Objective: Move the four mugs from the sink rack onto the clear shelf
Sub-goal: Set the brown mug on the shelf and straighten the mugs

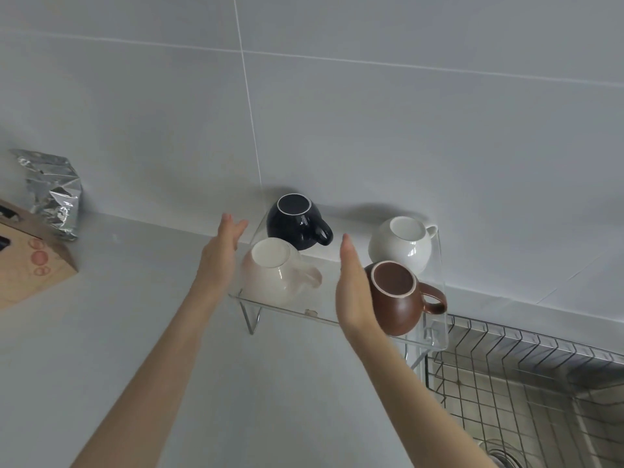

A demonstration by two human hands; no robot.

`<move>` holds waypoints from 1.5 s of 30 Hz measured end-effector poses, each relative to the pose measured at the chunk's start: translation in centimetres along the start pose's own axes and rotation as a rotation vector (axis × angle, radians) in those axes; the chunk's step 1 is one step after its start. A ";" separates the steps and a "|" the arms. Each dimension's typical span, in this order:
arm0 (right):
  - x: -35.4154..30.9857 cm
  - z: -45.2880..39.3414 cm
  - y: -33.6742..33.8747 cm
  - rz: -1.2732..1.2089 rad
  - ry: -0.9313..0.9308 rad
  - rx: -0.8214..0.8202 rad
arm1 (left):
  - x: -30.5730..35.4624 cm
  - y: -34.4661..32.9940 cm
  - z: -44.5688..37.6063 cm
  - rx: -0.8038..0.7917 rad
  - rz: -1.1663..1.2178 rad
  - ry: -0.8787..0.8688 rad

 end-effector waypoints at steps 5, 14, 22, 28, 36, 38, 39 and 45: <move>-0.1 -2.0 -1.2 -0.115 -0.160 -0.076 | 1.0 -3.3 -4.4 -0.165 0.085 0.137; -0.1 -3.2 -2.1 -0.138 -0.152 -0.145 | -0.6 -5.3 -5.5 -0.301 0.116 0.150; 0.1 -4.9 -2.0 -0.161 -0.183 -0.090 | -1.4 -4.5 -5.2 -0.262 0.024 0.169; -0.6 -4.4 -2.1 -0.142 -0.173 -0.093 | -1.5 -4.3 -5.1 -0.243 -0.035 0.164; -1.4 -4.5 -1.2 -0.082 -0.157 -0.023 | 1.0 -4.9 -3.4 -0.167 -0.045 0.124; -3.5 -4.5 0.9 -0.140 -0.040 -0.011 | 2.6 -6.3 -2.0 -0.165 0.009 0.068; -4.7 -4.5 2.6 -0.174 0.023 0.009 | 3.3 -7.5 -1.0 -0.190 0.066 0.060; -4.1 -4.8 17.0 -0.166 0.081 0.355 | 1.5 -15.8 1.5 -0.458 0.018 0.158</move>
Point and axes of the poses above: each hand's wrist, its own z-axis away from the middle knuckle, its own y-axis out of the back of the hand, x = y × z, the point moved 8 cm from there along -z, towards the middle knuckle, and after that the axes turned 15 degrees about z, right-handed, at the moved point
